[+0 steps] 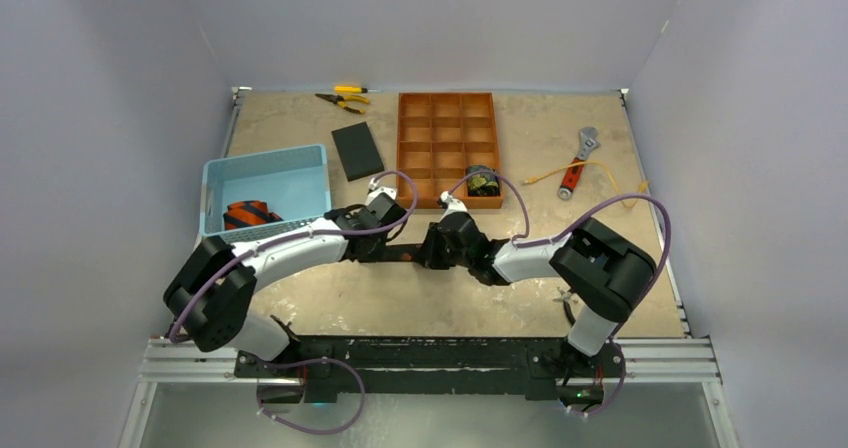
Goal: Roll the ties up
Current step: Roll the tie at the center of the board.
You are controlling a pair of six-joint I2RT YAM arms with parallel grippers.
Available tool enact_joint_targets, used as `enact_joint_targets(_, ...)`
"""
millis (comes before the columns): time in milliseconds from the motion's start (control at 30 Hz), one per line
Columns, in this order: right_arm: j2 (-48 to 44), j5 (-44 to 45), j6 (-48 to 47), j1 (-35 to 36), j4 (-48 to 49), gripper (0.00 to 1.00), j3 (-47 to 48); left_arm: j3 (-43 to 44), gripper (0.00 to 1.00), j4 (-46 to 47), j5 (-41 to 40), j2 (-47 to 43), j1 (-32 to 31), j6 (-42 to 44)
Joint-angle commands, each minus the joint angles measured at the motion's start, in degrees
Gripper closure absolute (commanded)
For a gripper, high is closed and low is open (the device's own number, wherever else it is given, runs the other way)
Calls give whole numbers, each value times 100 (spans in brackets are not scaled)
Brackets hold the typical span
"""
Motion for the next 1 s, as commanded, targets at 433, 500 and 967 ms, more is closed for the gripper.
enact_joint_targets(433, 60, 76, 114, -190, 416, 90, -412, 791, 100, -101, -245, 746, -614, 161)
enact_joint_targets(500, 70, 64, 115, -212, 452, 90, -448, 890, 100, -116, -265, 879, -689, 152)
enact_joint_targets(967, -101, 61, 11, -236, 405, 90, -507, 1092, 54, -74, -126, 897, -773, 49)
